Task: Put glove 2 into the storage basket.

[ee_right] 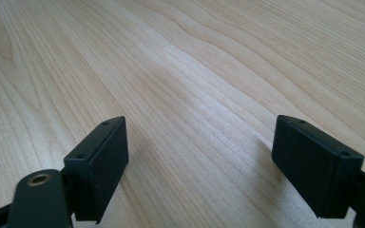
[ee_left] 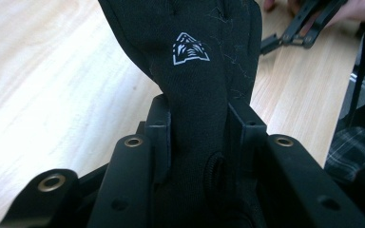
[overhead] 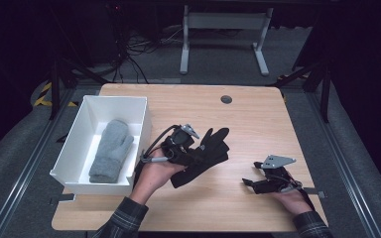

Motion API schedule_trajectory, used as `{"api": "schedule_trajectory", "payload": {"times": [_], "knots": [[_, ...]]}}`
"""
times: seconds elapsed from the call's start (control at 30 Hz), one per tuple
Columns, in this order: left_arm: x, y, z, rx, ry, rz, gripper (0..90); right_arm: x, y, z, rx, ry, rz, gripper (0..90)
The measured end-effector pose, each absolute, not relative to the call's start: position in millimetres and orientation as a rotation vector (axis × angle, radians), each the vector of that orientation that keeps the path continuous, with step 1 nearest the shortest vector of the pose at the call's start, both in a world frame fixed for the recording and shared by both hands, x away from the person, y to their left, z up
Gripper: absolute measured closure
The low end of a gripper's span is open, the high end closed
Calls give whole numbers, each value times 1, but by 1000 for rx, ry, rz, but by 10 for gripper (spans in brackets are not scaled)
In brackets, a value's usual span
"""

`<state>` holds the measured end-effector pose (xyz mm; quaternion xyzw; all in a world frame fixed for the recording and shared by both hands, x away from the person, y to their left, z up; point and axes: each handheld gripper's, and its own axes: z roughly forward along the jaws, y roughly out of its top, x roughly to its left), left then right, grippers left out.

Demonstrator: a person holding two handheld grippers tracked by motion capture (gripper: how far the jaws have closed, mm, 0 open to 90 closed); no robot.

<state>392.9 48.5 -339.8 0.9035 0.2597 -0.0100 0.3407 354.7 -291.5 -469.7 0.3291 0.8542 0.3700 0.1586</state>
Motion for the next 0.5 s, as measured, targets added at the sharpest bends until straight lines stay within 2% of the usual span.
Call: {"api": "schedule_trajectory", "payload": {"times": [0.5], "knots": [[404,87,-298,2293,749,93,675,355,-292,-470,940,2442,1058,201]]}}
